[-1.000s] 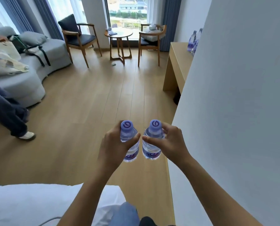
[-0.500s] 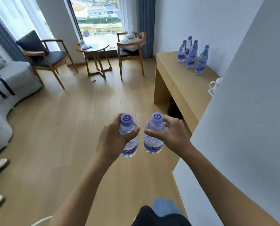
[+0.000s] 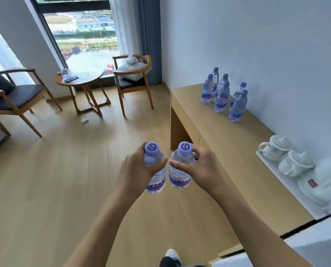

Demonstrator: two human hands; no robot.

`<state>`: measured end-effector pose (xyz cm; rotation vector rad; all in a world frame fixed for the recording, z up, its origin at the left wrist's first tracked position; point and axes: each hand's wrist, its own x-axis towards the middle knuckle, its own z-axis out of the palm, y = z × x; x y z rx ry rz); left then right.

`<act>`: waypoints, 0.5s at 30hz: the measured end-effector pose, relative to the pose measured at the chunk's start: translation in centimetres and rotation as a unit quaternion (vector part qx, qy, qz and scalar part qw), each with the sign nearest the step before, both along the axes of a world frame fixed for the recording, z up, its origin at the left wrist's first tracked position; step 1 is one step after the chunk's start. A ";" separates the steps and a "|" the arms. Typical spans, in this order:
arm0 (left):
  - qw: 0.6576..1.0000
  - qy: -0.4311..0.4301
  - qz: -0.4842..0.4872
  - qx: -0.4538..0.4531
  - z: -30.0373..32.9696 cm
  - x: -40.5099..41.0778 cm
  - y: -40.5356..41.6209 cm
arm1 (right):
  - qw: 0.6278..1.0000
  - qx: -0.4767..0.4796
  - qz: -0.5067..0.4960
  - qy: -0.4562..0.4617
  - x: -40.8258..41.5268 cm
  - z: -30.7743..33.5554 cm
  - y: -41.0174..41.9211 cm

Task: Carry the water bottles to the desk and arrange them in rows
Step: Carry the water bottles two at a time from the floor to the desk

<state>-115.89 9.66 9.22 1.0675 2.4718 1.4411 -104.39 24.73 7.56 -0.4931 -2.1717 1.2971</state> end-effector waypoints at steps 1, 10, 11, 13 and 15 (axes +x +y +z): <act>1.000 0.000 -0.003 0.005 0.2 -1.8 1.5 | 1.000 0.003 -0.007 0.002 -1.7 0.2 1.4; 0.997 -0.034 -0.067 0.032 -1.5 -17.2 13.6 | 0.995 -0.009 -0.097 -0.013 -14.6 -0.5 12.0; 0.995 -0.040 -0.083 0.030 -1.8 -18.9 15.1 | 0.994 -0.013 -0.110 -0.017 -15.9 -0.8 13.0; 0.991 -0.045 -0.121 0.023 -2.4 -22.3 18.2 | 0.990 -0.016 -0.139 -0.026 -18.6 -1.2 14.8; 0.986 -0.048 -0.156 0.019 -2.6 -25.4 21.1 | 0.984 -0.028 -0.176 -0.028 -21.0 -1.3 16.5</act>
